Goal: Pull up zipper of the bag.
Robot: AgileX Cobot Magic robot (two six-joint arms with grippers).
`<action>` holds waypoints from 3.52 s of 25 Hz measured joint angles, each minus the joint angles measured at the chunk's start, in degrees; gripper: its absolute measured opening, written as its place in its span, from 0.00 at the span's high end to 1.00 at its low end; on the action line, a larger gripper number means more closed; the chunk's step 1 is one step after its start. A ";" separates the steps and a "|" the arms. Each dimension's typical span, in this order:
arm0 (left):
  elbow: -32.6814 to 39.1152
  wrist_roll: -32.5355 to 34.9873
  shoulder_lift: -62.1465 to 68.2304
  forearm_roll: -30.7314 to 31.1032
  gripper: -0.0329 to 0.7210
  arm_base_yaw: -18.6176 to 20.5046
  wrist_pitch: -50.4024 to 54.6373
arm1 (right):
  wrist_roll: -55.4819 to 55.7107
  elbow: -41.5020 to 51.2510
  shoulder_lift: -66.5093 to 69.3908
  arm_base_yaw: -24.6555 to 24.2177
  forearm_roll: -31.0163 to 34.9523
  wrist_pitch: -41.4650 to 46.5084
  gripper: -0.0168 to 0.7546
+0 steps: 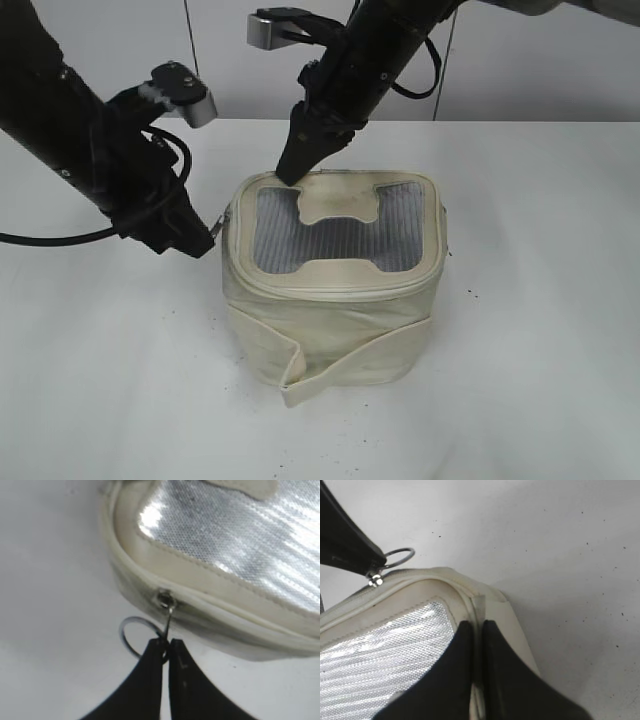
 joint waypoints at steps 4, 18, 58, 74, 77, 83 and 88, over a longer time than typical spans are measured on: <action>0.00 -3.53 -0.05 0.10 0.95 0.00 5.29 | 0.60 0.00 0.00 0.00 0.00 0.00 0.97; -0.18 -15.96 -0.29 -1.11 0.94 -7.67 19.40 | 2.46 0.00 0.00 0.10 -0.15 0.00 0.97; -4.14 -33.50 -9.97 11.45 0.28 -21.51 -4.82 | 22.75 0.36 -10.67 -6.61 -18.86 -0.25 0.32; -38.35 -24.54 17.47 6.75 0.28 -11.63 7.78 | 12.69 30.64 -26.06 -18.71 -11.04 -0.45 0.36; -45.22 -22.72 23.50 4.42 0.28 -11.63 12.58 | 7.70 36.93 -26.82 -18.71 -8.24 -1.54 0.37; -54.63 -22.12 31.16 -0.08 0.28 -11.53 19.97 | -1.34 45.75 -26.82 -18.71 -3.63 -10.27 0.37; -55.92 -22.12 33.56 -2.54 0.28 -11.53 22.71 | -5.06 46.89 -26.82 -18.71 -1.14 -14.01 0.37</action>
